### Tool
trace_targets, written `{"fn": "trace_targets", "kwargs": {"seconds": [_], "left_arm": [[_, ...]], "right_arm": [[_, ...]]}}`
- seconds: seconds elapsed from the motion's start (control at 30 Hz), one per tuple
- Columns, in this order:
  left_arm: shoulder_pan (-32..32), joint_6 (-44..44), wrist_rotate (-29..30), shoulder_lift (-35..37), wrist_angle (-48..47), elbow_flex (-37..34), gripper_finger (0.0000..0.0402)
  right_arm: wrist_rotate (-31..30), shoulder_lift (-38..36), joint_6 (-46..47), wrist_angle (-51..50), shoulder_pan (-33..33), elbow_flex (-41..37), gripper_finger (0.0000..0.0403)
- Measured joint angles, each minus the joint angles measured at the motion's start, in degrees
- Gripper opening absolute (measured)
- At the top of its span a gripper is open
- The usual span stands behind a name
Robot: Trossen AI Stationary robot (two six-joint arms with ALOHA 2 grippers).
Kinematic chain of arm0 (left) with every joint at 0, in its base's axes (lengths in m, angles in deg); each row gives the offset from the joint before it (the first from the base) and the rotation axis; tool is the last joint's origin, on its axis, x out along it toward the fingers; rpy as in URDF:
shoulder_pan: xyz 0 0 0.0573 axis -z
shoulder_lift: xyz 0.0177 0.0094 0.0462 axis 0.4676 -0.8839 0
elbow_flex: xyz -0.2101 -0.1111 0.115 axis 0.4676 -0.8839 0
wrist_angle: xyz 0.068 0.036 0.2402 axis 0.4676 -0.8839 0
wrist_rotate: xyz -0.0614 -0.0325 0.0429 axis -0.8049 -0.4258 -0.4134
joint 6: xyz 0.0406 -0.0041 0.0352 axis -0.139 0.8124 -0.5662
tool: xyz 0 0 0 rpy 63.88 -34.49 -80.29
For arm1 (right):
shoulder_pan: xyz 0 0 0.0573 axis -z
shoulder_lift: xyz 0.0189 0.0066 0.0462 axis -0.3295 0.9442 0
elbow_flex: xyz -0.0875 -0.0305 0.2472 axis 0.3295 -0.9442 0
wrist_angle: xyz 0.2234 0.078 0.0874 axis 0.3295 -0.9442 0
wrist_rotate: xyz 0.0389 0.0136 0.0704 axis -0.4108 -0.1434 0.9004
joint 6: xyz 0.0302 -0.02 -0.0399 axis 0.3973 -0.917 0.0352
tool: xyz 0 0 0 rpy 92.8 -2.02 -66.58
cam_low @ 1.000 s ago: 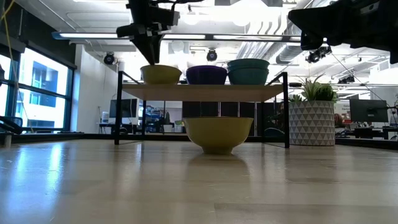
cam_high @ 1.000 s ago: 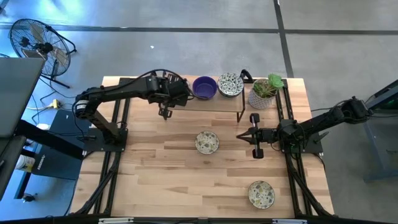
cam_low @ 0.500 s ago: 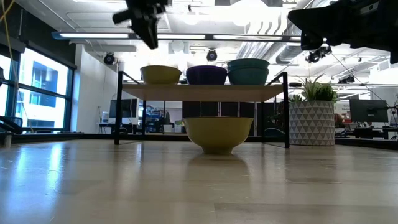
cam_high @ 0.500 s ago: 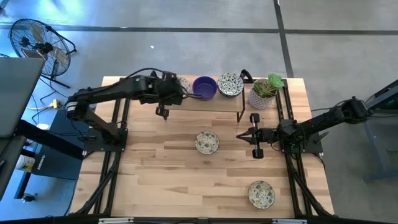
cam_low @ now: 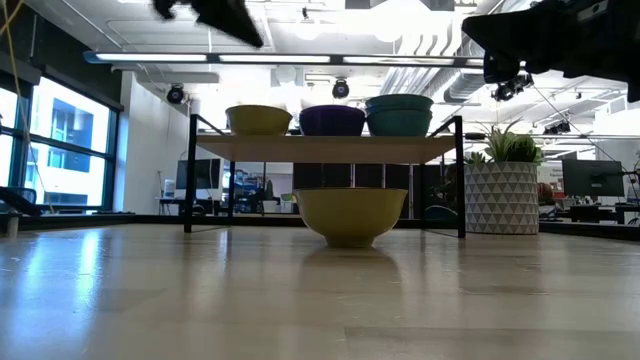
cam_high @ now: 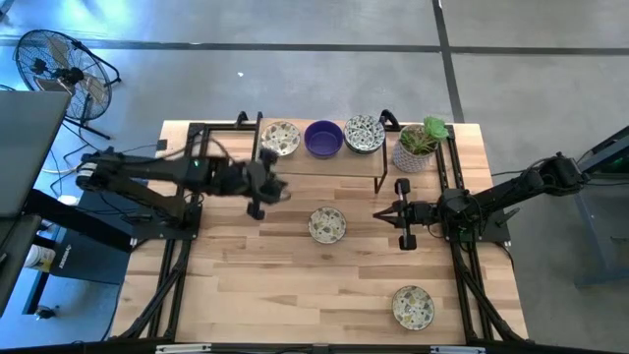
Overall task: Pick & Place Mini bowls
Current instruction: Stack the bottom yellow patterned bowl on top of the yellow patterned bowl on the shelf
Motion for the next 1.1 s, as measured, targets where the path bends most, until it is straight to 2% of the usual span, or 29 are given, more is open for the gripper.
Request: {"fn": "trace_targets", "kwargs": {"seconds": [0.13,0.2,0.27,0.43,0.53,0.77,0.87,1.1], "left_arm": [[2.1,-1.9,-6.5,2.8,20.7,-14.3,0.0001],[2.6,-2.4,-9.4,4.0,30.2,-21.5,0.0001],[3.3,-2.4,-12.1,4.0,42.1,-27.2,0.0001],[5.2,-3.0,-14.1,4.0,59.6,-37.4,0.0],[5.9,-3.3,-14.0,4.2,64.7,-41.3,0.0],[5.8,-3.3,-14.0,5.4,79.8,-50.5,0.0],[5.8,-3.3,-13.9,5.5,84.7,-52.9,0.0],[5.8,-3.1,-14.7,5.4,84.3,-53.6,0.0]], "right_arm": [[-1.2,0.0,1.1,-2.5,-0.2,1.7,0.0],[-3.6,0.0,2.3,-8.0,-1.0,4.1,0.0],[-6.4,0.0,4.2,-17.1,-2.4,7.0,0.0],[-14.1,1.3,18.9,-49.0,-7.0,18.4,0.0],[-17.5,2.8,29.3,-63.7,-11.1,23.8,0.0],[-21.5,9.6,49.8,-80.1,-20.5,32.7,0.0001],[-20.1,13.7,59.3,-88.9,-23.4,36.7,0.0011],[-10.2,24.2,77.2,-106.3,-29.0,49.1,0.0071]]}}
